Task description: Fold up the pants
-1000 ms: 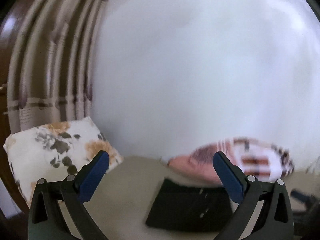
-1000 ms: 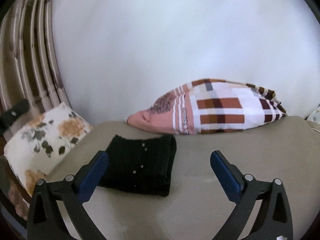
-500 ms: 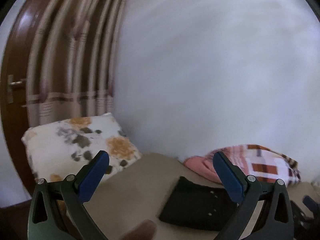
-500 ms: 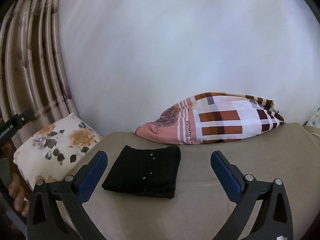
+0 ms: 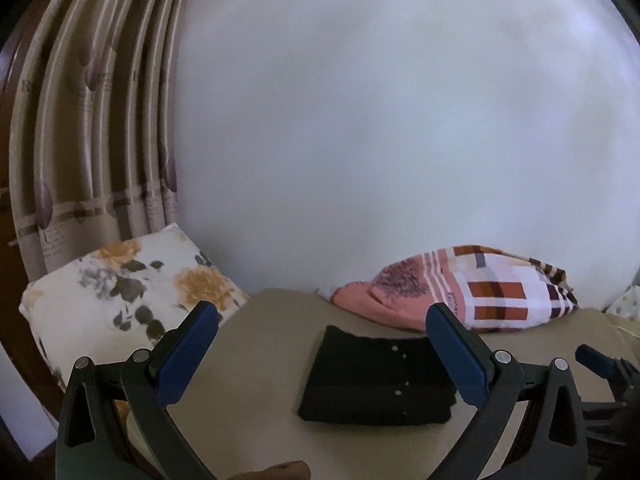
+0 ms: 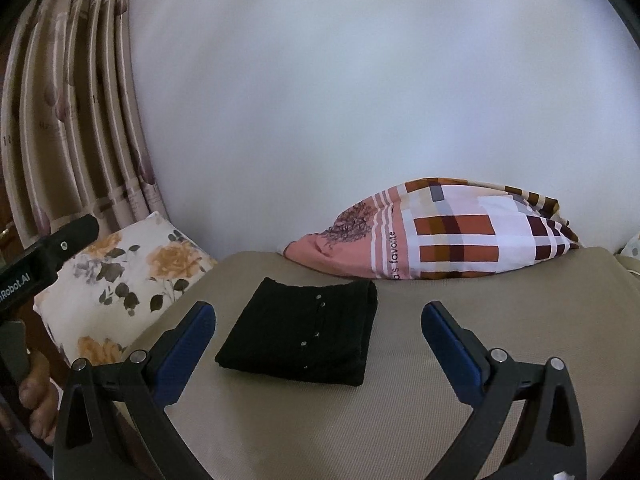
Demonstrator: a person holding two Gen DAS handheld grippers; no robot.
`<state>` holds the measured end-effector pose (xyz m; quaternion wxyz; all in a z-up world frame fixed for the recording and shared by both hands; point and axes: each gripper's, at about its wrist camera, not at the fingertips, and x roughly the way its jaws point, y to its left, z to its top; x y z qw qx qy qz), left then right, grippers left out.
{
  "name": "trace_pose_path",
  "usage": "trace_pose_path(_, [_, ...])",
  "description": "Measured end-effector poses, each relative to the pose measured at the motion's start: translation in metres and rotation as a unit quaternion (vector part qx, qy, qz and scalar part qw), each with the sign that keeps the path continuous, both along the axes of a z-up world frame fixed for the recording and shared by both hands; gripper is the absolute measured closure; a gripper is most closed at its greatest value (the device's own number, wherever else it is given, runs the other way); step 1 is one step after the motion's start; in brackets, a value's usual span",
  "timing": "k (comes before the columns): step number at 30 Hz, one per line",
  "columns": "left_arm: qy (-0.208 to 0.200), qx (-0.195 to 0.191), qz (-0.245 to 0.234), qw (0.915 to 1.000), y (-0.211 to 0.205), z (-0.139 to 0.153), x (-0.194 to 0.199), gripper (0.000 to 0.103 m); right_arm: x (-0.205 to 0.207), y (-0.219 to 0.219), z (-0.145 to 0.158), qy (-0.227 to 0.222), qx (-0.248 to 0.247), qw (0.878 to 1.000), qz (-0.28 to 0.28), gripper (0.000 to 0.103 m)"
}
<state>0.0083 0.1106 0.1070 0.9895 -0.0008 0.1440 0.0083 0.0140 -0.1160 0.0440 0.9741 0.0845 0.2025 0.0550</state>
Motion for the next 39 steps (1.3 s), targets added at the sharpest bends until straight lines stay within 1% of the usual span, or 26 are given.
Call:
trace_pose_path(5, [0.018,-0.016,-0.005,0.9997,0.002,-0.005,0.006,0.0,0.001,0.002,-0.002,0.006,-0.005,1.0,-0.001,0.001])
trace_pose_path(9, [0.031,-0.019,-0.004,0.9993,0.003,-0.01,0.01,0.0,0.004,0.003,-0.005,0.014,-0.008,1.0,0.0,0.001])
trace_pose_path(19, [0.05,-0.017,-0.001,0.9986,0.001,-0.023,0.02,0.0,0.005,0.004,-0.007,0.016,-0.008,1.0,-0.002,0.001])
trace_pose_path(27, [0.067,-0.011,-0.001,0.9977,0.0,-0.032,0.029,0.0,0.01,0.006,-0.022,0.03,-0.01,0.999,0.001,0.001])
trace_pose_path(30, [0.079,-0.015,-0.01,0.9967,-0.001,-0.035,0.036,0.0,0.013,0.004,-0.025,0.034,-0.009,0.999,0.003,0.001])
trace_pose_path(34, [0.079,-0.013,-0.024,0.9965,-0.004,-0.038,0.04,0.0,0.015,0.003,-0.025,0.035,-0.01,0.999,0.005,0.001])
trace_pose_path(36, [0.075,-0.001,-0.019,0.997,-0.007,-0.039,0.041,0.0,0.014,0.003,-0.026,0.038,-0.009,0.999,0.004,0.001])
trace_pose_path(39, [0.073,-0.001,-0.022,0.9971,-0.009,-0.041,0.043,0.0,0.019,-0.001,-0.029,0.043,-0.008,0.999,0.006,0.001])
